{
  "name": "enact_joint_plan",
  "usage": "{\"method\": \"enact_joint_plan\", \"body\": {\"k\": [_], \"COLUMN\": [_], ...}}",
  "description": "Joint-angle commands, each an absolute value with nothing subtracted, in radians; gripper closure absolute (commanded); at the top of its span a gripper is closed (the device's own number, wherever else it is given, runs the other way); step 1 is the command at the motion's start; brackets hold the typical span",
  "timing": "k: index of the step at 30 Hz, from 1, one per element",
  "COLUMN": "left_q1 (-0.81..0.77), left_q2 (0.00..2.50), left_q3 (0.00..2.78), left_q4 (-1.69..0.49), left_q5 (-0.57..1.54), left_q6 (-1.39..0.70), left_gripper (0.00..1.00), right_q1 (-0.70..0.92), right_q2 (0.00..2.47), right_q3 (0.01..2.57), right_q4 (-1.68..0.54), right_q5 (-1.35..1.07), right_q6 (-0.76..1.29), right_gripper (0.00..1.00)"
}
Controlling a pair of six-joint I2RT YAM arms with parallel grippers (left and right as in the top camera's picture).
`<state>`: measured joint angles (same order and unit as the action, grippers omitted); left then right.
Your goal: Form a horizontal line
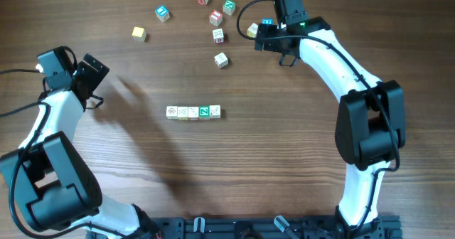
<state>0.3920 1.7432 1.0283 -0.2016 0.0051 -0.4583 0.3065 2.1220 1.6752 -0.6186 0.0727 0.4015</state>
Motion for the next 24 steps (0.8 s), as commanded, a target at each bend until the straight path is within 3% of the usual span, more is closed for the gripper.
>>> {"method": "enact_joint_plan", "body": {"k": [1, 24], "left_q1": [0.396, 0.39], "left_q2": [1.75, 1.678], "left_q3": [1.037, 0.97], "left_q4": [-0.199, -0.199], "left_q5": [-0.001, -0.001], "left_q6": [-0.457, -0.457], "left_gripper": [0.0, 0.0], "right_q1": [0.308, 0.308], "right_q2": [2.111, 2.111], "right_q3": [1.677, 1.677], "right_q4": [-0.614, -0.614], "right_q5": [0.089, 0.089], "right_q6": [0.393, 0.393], "right_gripper": [0.0, 0.0]}}
